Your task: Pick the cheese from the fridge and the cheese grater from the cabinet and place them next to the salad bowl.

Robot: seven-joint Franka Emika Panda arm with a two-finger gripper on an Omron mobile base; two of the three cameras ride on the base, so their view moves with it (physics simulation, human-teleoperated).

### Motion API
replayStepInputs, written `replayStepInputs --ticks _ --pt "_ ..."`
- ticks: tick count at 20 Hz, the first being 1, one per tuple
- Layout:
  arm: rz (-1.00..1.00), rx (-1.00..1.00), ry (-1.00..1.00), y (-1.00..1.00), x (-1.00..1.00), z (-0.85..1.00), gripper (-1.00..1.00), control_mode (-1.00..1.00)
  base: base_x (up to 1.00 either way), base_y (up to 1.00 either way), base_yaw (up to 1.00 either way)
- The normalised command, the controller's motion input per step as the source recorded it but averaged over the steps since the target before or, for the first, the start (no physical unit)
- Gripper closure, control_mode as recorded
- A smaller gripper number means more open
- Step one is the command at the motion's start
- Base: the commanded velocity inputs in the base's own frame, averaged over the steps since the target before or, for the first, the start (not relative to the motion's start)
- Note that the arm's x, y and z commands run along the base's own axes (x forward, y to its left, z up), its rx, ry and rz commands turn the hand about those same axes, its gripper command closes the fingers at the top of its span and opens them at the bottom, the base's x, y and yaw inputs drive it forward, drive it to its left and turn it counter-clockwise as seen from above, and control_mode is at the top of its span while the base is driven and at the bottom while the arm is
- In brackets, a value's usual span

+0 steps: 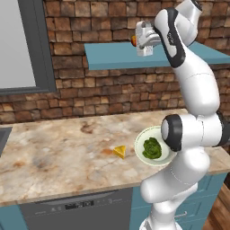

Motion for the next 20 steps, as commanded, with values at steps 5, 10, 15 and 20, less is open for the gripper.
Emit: replayStepInputs --ticks 5,10,15,20 --pt "0.00 0.04 0.00 0.00 -0.29 0.00 1.00 -1.00 0.00 0.00 0.00" --pt "0.01 0.04 -0.07 0.07 -0.67 0.00 1.00 -1.00 0.00 0.00 0.00" --pt "0.00 0.00 -0.23 0.09 -0.89 -0.04 1.00 -1.00 0.00 0.00 0.00" --pt "-0.08 0.04 -0.03 0.09 -0.73 -0.09 1.00 -1.00 0.00 0.00 0.00"
